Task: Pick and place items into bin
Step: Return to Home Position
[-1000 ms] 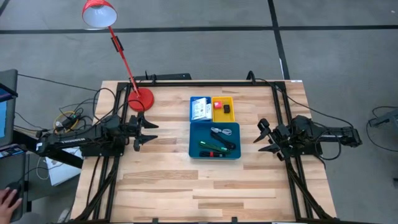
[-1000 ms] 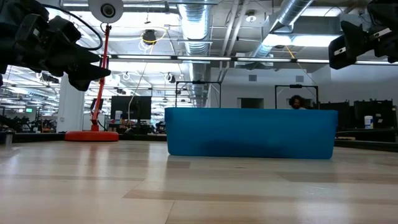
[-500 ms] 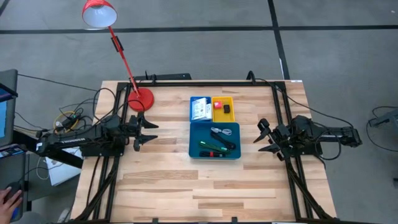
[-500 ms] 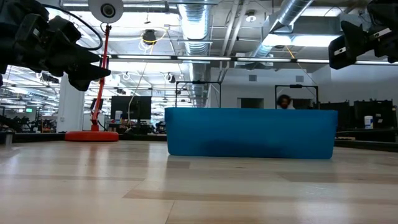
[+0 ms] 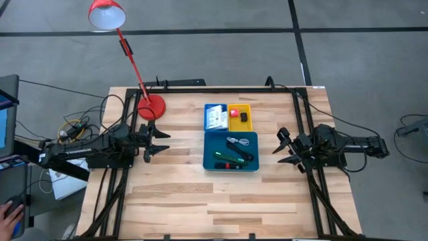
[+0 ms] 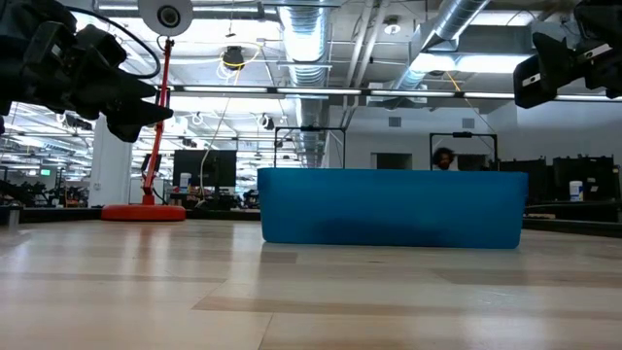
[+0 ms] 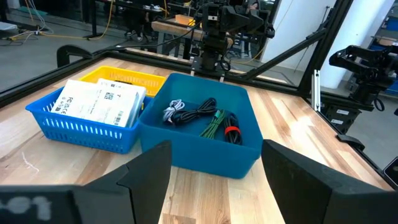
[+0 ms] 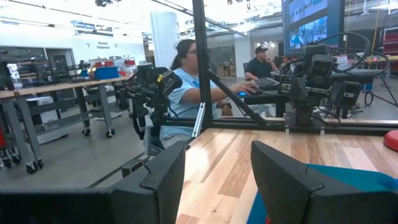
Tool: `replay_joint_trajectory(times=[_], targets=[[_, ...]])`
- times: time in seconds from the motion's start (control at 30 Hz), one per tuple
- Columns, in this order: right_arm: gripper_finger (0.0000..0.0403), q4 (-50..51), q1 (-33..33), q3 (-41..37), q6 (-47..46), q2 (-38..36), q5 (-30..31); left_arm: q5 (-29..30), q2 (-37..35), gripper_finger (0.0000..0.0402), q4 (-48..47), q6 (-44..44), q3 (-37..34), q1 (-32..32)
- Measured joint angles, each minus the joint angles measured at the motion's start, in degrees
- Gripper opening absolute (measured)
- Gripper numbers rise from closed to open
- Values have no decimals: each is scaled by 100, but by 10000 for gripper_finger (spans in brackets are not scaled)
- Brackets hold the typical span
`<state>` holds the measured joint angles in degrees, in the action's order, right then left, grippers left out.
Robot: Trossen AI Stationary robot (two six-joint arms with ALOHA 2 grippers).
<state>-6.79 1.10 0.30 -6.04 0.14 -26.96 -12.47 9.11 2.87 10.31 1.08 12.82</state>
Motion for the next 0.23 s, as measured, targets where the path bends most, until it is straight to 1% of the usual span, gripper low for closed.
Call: replay_joint_trajectory(times=[0.23], targets=[[177,-1,0,0,0,0,0,0,0,238,0,0,0,1]])
